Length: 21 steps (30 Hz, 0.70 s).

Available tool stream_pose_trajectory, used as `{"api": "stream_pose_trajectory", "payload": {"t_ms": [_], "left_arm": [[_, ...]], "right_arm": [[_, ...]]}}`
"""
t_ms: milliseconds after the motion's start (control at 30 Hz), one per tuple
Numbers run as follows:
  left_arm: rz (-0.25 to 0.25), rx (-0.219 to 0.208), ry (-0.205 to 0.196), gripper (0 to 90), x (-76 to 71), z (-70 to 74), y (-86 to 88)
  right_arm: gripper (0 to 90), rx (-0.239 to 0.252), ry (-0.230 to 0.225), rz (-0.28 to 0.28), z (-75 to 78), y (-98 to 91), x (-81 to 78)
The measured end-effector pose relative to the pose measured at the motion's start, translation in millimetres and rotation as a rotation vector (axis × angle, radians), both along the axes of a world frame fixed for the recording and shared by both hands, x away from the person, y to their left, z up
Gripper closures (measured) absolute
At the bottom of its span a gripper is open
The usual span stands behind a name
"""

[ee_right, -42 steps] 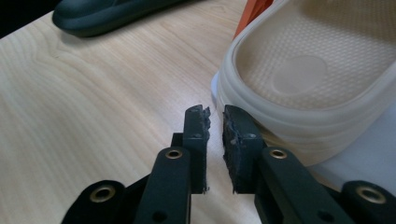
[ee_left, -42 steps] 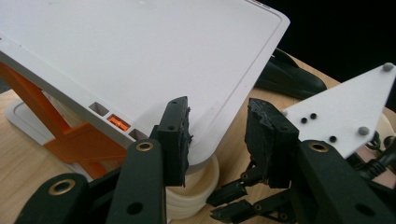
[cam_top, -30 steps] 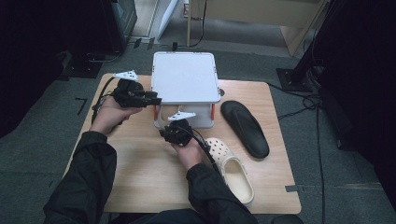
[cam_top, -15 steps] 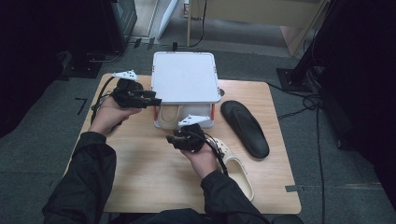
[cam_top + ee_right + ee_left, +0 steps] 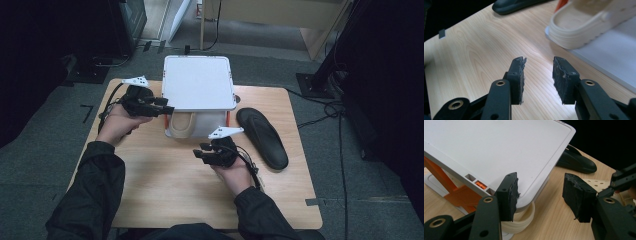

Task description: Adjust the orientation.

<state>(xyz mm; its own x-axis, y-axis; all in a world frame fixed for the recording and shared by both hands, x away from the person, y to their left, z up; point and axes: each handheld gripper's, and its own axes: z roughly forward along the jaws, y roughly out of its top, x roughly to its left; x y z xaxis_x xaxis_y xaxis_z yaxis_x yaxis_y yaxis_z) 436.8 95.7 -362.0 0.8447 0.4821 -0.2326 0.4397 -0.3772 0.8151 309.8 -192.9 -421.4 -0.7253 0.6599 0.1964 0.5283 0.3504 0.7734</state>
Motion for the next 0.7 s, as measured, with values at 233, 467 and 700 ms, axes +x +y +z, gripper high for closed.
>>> {"api": "stream_pose_trajectory", "payload": {"t_ms": [233,467,700], "left_arm": [[0.009,-0.017,-0.007,46.7,-0.9,-2.3,0.4],[0.014,-0.015,-0.001,47.3,-0.7,-1.7,-0.1],[0.014,-0.014,0.003,48.2,1.8,-1.4,0.3]], "right_arm": [[61.7,0.014,-0.005,-0.038,2.2,-35.4,-2.5],[61.4,0.021,-0.001,-0.066,3.6,-70.0,-9.0],[60.6,0.001,-0.010,-0.080,1.0,-96.8,-21.9]]}}
